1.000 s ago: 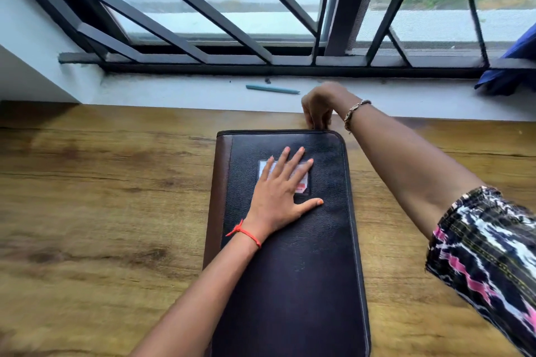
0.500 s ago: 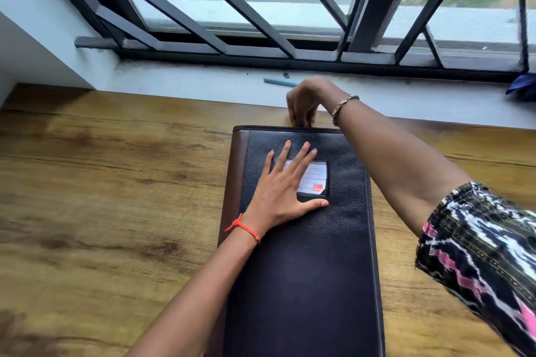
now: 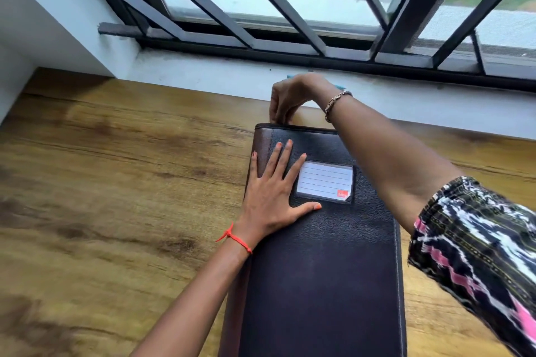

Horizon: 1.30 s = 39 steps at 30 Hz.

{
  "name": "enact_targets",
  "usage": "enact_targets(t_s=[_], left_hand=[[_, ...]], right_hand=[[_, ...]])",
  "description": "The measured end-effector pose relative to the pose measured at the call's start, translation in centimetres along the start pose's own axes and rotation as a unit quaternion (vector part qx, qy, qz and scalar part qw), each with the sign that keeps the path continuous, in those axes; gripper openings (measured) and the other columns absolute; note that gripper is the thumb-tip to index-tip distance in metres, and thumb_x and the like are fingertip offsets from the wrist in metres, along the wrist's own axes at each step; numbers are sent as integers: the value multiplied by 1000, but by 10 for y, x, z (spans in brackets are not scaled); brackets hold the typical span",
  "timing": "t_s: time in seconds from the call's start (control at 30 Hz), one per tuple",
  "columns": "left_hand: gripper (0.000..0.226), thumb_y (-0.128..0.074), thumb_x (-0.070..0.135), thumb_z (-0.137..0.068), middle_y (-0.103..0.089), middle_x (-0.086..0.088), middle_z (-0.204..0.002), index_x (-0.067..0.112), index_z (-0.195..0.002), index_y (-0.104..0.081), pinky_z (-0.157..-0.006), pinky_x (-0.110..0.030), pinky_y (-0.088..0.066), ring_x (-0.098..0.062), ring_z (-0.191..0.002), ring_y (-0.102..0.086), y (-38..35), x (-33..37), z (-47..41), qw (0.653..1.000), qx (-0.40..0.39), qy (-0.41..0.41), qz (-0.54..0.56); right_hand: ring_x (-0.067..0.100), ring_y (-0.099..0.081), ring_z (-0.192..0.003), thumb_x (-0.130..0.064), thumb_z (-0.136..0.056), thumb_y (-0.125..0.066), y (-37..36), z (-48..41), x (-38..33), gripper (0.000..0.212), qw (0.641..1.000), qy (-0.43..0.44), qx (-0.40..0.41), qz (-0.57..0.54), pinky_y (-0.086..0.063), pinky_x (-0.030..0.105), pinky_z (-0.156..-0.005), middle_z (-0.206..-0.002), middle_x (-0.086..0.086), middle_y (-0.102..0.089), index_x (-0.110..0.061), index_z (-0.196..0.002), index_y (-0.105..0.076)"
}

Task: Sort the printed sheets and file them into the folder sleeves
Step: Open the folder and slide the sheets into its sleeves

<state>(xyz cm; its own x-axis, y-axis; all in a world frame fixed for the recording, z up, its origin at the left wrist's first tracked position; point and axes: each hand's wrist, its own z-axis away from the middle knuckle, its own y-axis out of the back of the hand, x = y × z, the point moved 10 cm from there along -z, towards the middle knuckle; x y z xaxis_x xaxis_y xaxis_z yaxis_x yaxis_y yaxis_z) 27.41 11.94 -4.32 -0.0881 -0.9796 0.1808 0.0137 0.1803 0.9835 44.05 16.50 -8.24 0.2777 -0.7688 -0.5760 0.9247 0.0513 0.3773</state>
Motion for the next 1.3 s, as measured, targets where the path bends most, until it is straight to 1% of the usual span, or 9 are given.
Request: enact_targets(t_s=[0.27,0.47,0.6,0.7,0.8,0.93,1.1,1.23,1.3], left_hand=[[94,-30,82,-71,-17,-7,-157,24,-146,-28,-112,-59,-11,-21,-145,-15,-1,1,0,1000,21,-10,-13],[94,-30,82,-72,-15,-8,-157,24,-146,-27,-112,-59,-10,-21,-145,-13,-4,1,0,1000,19,-10,-13],[94,-29,82,-72,-15,-7,-157,24,-147,-27,-113,-58,-8,-21,-145,-13,-6,0,0,1000,13,-6,-16],[93,-26,82,-74,-14,-6,-157,24,-147,-25,-113,-56,-2,-20,-145,-10,-8,0,-1,1000,3,-5,-17],[95,-19,82,-73,-9,-6,-158,25,-148,-21,-112,-55,3,-19,-146,-5,-7,2,-1,1000,-11,0,-18],[98,-2,79,-70,3,-5,-159,23,-150,-7,-112,-55,7,-17,-146,7,-10,3,4,999,-41,14,-23],[92,2,69,-75,3,-7,-158,17,-150,-8,-112,-56,6,-20,-146,6,-5,18,46,999,-43,27,-13],[76,-26,60,-83,-39,-13,-147,10,-135,-48,-101,-66,-26,-28,-135,-38,-1,38,89,1000,-5,6,-18],[74,-28,59,-83,-41,-13,-145,10,-134,-50,-99,-66,-27,-29,-133,-40,-4,44,109,1000,-3,12,-14]], right_hand=[[9,-64,-54,10,-86,-55,-13,-11,-18,14,997,1,-59,-40,-56,19,-58,-59,2,-69,1,-83,-66],[8,-62,-50,6,-84,-60,-8,-14,-19,14,999,-13,-20,-42,-56,19,-57,-55,1,-67,8,-97,-64],[3,-59,-46,1,-86,-61,-4,-3,-14,19,995,-13,43,-85,-52,14,-53,-52,-4,-66,6,-104,-65],[1,-55,-47,-10,-83,-69,1,21,-5,23,975,3,173,-138,-48,13,-53,-54,-4,-65,6,-100,-68],[8,-60,-62,-18,-82,-71,5,68,-4,23,918,52,355,-168,-50,17,-63,-75,8,-70,2,-94,-72],[17,-61,-108,-16,-89,-60,-20,144,4,26,842,48,530,-91,-41,21,-95,-114,11,-67,-3,-110,-68],[25,-32,-139,-17,-97,-45,-103,189,31,42,827,-14,562,-20,-25,36,-115,-146,15,-40,-1,-136,-45],[18,-11,-146,-29,-100,-39,-174,214,37,55,816,-62,574,20,-3,29,-117,-157,8,-17,-5,-147,-23],[15,-4,-147,-40,-99,-37,-203,220,44,64,822,-97,559,49,3,32,-117,-158,3,-8,-10,-150,-12]])
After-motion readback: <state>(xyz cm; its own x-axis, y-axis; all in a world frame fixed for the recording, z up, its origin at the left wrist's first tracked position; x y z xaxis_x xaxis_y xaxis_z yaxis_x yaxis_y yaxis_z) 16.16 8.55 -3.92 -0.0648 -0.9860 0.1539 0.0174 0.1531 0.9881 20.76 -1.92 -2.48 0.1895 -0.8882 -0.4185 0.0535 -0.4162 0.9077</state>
